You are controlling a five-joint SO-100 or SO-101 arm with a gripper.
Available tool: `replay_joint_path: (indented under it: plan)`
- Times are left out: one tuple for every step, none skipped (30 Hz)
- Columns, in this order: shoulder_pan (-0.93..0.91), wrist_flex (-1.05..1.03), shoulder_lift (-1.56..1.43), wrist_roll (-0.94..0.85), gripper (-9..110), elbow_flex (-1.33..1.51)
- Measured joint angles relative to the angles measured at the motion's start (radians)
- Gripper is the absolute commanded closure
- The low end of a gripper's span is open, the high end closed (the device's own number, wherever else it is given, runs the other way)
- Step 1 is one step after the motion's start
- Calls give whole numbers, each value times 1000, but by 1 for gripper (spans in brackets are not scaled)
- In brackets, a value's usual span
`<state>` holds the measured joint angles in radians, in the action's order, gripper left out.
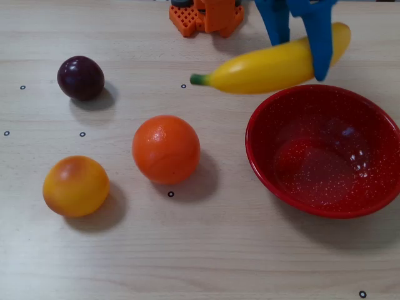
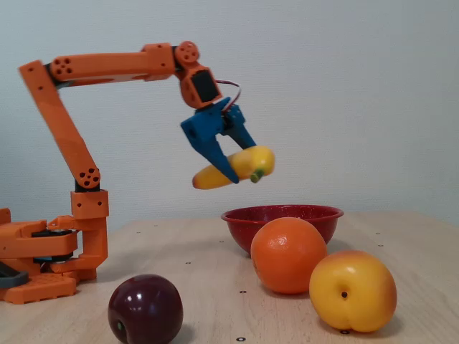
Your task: Put banana in the red bowl.
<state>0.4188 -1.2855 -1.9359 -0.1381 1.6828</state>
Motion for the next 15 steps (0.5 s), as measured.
replay_joint_path:
  plan:
    - [0,0,31,2,102,-29]
    - [0,-2,66,2,102,-61]
    - [0,-9,107,2,102,-106]
    - [0,-25,147,2,102,-150]
    - [0,-35,176,2,102,-183]
    - [0,-43,216,2,102,-222]
    - [0,-44,255,0,102,-264]
    - [0,-44,291,-11,102,-296]
    - [0,-44,316,-23,102,-316]
    - [0,-46,347,-28,102,-339]
    - [0,-54,374,-29,102,-364]
    - [0,-69,403,-38,102,-390]
    - [3,-83,428,-43,102,-408]
    - [6,-94,440,-41,102,-414]
    - [9,-107,459,-43,102,-423]
